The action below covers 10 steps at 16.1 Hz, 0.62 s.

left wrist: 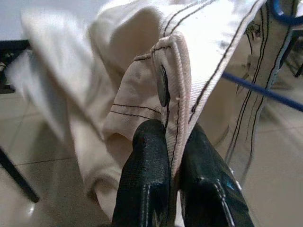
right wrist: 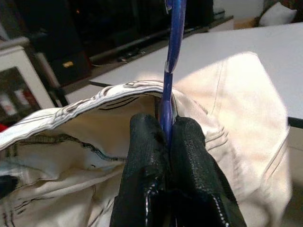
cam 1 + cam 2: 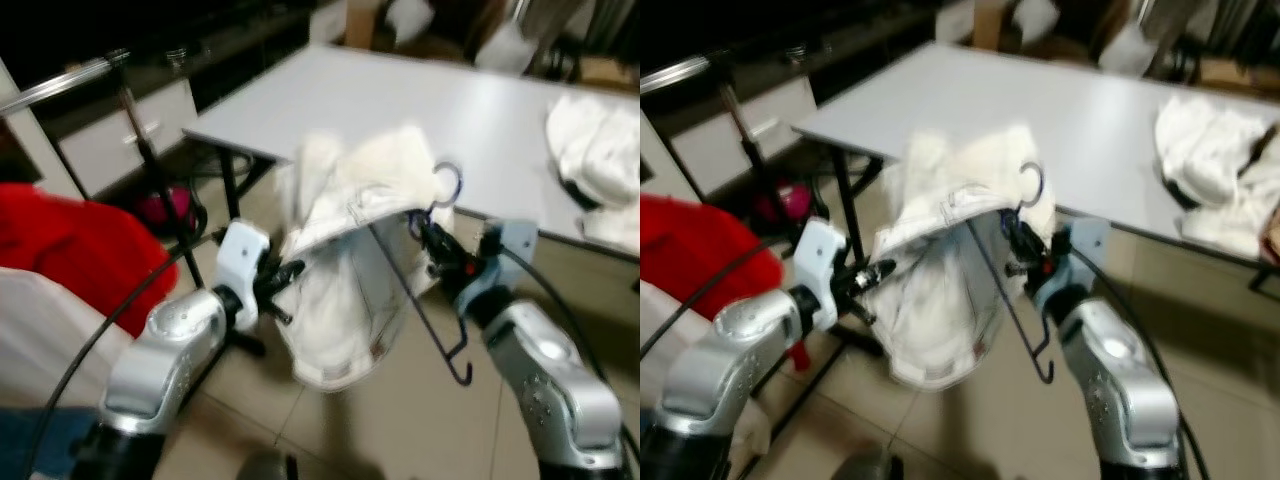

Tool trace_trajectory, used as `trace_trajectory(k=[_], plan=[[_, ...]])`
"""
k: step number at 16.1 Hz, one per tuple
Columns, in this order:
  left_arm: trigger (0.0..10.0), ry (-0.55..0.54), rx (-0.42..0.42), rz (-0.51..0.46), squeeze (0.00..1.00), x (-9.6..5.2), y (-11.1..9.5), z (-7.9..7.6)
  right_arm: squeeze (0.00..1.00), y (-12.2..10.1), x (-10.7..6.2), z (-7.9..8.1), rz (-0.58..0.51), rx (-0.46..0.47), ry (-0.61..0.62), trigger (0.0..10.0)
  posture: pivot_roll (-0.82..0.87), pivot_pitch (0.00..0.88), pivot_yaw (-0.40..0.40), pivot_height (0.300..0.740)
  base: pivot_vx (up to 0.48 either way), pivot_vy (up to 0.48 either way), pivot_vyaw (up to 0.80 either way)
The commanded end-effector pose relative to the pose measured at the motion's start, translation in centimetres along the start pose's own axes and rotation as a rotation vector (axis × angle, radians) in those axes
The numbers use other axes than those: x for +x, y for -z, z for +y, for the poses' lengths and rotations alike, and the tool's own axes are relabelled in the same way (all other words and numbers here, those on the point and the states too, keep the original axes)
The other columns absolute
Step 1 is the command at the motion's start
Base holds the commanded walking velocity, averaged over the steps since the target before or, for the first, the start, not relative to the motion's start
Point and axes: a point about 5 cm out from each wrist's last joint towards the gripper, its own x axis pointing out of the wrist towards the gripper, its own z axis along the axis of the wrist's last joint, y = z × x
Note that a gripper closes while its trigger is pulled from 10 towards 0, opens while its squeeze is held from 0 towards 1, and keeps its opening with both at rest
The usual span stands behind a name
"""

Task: Hang hanger

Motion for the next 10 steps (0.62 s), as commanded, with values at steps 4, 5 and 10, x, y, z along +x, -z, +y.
trace_trajectory(k=[4, 5, 10], plan=[[10.0, 0.018, 0.047, -0.048, 0.00, 0.46, -1.35, -0.35, 0.00, -1.19, -0.09, -0.22, -0.040, -0.062, 0.008, 10.0, -0.07, 0.000, 0.058, 0.740, 0.000, -0.074, 0.00], [10.0, 0.020, 0.045, -0.050, 0.00, 0.48, -1.36, -0.38, 0.00, -1.14, -0.09, -0.17, -0.039, -0.064, 0.007, 10.0, -0.07, 0.000, 0.058, 0.740, 0.000, -0.311, 0.00], [10.0, 0.029, 0.047, -0.060, 0.00, 0.61, -1.55, -0.54, 0.00, -0.93, 0.02, -0.30, -0.033, -0.065, 0.011, 10.0, -0.07, 0.000, 0.053, 0.740, 0.000, -0.320, 0.00]])
